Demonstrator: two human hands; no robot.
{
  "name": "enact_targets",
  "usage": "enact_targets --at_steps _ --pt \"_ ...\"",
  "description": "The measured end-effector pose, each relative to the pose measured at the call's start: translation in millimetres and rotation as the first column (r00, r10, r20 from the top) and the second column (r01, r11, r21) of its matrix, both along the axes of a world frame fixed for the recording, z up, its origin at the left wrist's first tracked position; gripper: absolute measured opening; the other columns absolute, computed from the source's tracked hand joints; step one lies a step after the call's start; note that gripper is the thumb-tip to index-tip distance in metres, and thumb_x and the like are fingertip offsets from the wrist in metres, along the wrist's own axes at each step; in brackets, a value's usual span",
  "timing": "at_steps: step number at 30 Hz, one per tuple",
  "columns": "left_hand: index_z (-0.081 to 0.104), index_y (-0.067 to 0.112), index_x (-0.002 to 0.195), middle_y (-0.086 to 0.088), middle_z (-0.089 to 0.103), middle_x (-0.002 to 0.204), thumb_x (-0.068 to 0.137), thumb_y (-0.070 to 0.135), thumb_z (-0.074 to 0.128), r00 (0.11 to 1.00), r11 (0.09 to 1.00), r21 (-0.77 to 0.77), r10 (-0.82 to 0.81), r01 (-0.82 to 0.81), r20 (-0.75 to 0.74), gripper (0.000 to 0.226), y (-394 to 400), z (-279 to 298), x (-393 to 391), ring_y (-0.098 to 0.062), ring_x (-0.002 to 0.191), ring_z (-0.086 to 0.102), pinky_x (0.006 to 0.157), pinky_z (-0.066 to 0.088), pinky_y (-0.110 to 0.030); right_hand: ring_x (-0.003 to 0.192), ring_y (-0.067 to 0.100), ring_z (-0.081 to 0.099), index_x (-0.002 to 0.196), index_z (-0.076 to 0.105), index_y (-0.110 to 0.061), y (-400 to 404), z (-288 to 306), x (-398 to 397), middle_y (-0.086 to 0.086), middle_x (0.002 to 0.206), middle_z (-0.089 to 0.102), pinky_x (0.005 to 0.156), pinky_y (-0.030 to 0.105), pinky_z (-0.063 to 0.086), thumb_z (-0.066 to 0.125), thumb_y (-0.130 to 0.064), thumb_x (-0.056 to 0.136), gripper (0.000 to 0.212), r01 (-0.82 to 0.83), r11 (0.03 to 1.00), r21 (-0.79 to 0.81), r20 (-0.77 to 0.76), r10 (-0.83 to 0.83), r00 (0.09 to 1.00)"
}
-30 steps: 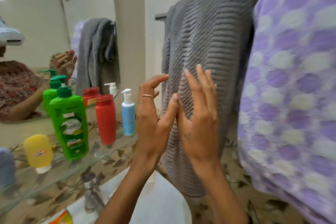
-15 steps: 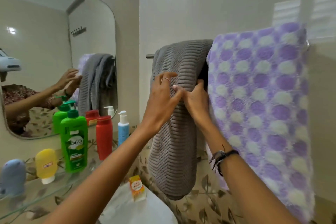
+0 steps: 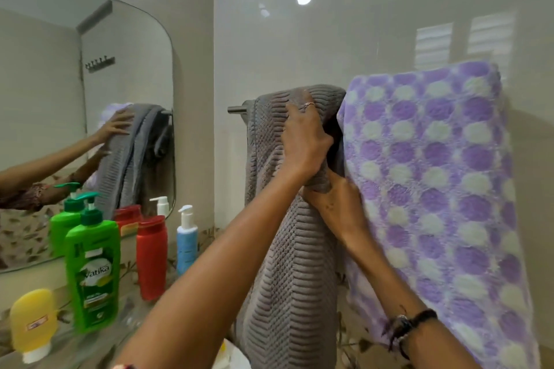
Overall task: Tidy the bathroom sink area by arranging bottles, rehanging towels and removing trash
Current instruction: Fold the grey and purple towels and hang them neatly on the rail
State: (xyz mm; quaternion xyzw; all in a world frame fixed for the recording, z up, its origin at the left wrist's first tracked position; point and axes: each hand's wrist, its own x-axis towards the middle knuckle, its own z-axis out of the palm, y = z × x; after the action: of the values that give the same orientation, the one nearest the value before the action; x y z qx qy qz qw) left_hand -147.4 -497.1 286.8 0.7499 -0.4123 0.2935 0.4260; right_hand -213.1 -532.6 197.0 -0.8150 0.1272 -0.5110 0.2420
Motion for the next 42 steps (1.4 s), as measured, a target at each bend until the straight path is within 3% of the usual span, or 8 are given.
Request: enact_targets --at_steps 3,7,12,23,28,31,36,42 --pt "0.028 0.015 0.143 -0.02 0.053 0.126 0.076 0.004 0.052 0.999 0.993 -0.114 -0.014 0.019 0.042 0.073 1 -5 16 -0.044 0.102 0.058 0.081 0.046 -0.045 0.099 0.027 0.063 0.112 0.063 -0.017 -6 7 1 0.011 0.105 0.071 0.067 0.023 0.039 0.064 -0.023 0.082 0.03 0.021 1.0 0.013 -0.177 -0.018 0.984" --pt "0.044 0.024 0.134 -0.013 0.069 0.106 0.07 0.005 0.053 0.996 0.963 -0.26 -0.079 0.066 -0.038 0.067 6 -3 27 -0.034 0.097 0.063 0.086 0.048 -0.038 0.117 0.023 0.055 0.127 0.053 -0.011 -4 36 9 0.01 0.123 0.061 0.099 0.031 0.04 0.048 -0.014 0.09 0.037 -0.023 0.977 0.21 0.088 0.005 0.996" --pt "0.057 0.027 0.127 -0.013 0.073 0.104 0.072 0.008 0.053 0.939 0.884 -0.444 -0.265 0.144 -0.222 0.059 12 -5 22 -0.029 0.097 0.066 0.091 0.049 -0.035 0.099 0.027 0.06 0.092 0.058 -0.009 -2 89 28 0.012 0.102 0.065 0.091 0.039 0.046 0.047 -0.058 0.083 0.051 -0.081 0.935 0.345 0.127 0.039 0.991" --pt "0.059 0.042 0.12 -0.001 0.054 0.052 0.062 0.002 0.051 0.926 0.864 -0.485 -0.286 0.136 -0.248 0.07 20 -44 10 -0.009 0.044 0.043 0.064 0.046 -0.03 0.079 0.019 0.062 0.082 0.07 -0.002 -18 96 50 0.007 0.08 0.068 0.069 0.024 0.042 0.063 -0.036 0.08 0.034 -0.012 0.955 0.296 0.207 -0.052 0.977" --pt "0.052 0.046 0.126 0.009 0.061 0.07 0.066 0.003 0.052 0.921 0.92 -0.325 -0.306 0.22 -0.243 0.074 32 -57 11 0.001 0.055 0.05 0.059 0.033 -0.018 0.081 0.022 0.063 0.077 0.068 0.001 -17 79 46 0.016 0.085 0.071 0.072 0.027 0.043 0.056 -0.03 0.088 0.035 0.053 0.988 0.148 0.212 -0.084 0.974" --pt "0.051 0.036 0.128 0.006 0.067 0.108 0.074 0.01 0.048 0.913 0.922 -0.288 -0.332 0.26 -0.238 0.06 42 -51 6 -0.016 0.097 0.062 0.082 0.044 -0.027 0.068 0.022 0.059 0.065 0.064 -0.004 -16 71 42 0.011 0.069 0.066 0.058 0.026 0.033 0.055 -0.033 0.089 0.038 0.089 0.987 0.132 0.212 -0.116 0.97" --pt "0.034 0.029 0.14 -0.009 0.024 0.152 0.082 0.032 0.053 0.958 0.957 -0.175 -0.256 0.233 -0.126 0.061 29 -7 7 -0.027 0.138 0.028 0.108 0.031 -0.046 0.056 0.019 0.056 0.062 0.061 -0.009 -13 36 28 0.011 0.062 0.064 0.055 0.029 0.035 0.035 -0.035 0.091 0.046 0.18 0.977 -0.112 0.16 -0.161 0.974" --pt "0.0 0.039 0.146 -0.014 -0.015 0.156 0.072 0.051 0.069 0.854 0.92 -0.099 -0.39 0.381 -0.345 0.102 -5 14 17 -0.04 0.144 -0.004 0.112 0.012 -0.061 0.108 0.015 0.056 0.105 0.066 -0.02 -10 17 17 0.0 0.114 0.065 0.094 0.02 0.037 0.054 -0.026 0.091 0.02 -0.067 0.997 0.038 0.23 0.056 0.972"
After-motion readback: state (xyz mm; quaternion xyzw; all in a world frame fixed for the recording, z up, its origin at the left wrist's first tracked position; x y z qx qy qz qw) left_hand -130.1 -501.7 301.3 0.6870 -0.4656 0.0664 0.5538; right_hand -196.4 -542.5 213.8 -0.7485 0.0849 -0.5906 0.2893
